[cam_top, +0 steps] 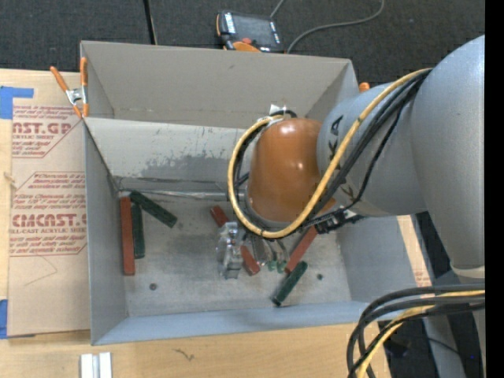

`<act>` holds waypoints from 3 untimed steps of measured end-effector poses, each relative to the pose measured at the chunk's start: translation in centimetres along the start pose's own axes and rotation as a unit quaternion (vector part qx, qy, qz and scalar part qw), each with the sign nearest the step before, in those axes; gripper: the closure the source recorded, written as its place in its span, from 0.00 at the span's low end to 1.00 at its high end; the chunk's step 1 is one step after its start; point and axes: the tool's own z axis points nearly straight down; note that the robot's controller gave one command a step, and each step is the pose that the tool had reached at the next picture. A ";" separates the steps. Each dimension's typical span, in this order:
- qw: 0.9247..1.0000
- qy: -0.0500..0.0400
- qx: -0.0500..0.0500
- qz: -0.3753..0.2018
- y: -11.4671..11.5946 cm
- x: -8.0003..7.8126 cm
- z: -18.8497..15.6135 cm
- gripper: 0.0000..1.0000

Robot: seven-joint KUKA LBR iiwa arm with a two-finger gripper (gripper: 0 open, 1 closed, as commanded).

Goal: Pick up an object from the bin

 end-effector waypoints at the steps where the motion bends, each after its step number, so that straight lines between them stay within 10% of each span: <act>1: 1.000 0.000 0.000 0.000 0.0 0.0 0.0 0.00; 2: 0.999 -0.001 0.002 -0.035 -8.4 -4.4 4.8 0.00; 3: 1.000 0.001 0.001 -0.019 -11.8 1.1 6.2 0.00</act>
Offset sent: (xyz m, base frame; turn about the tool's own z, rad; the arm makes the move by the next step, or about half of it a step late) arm 0.0000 0.0000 0.0000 0.0000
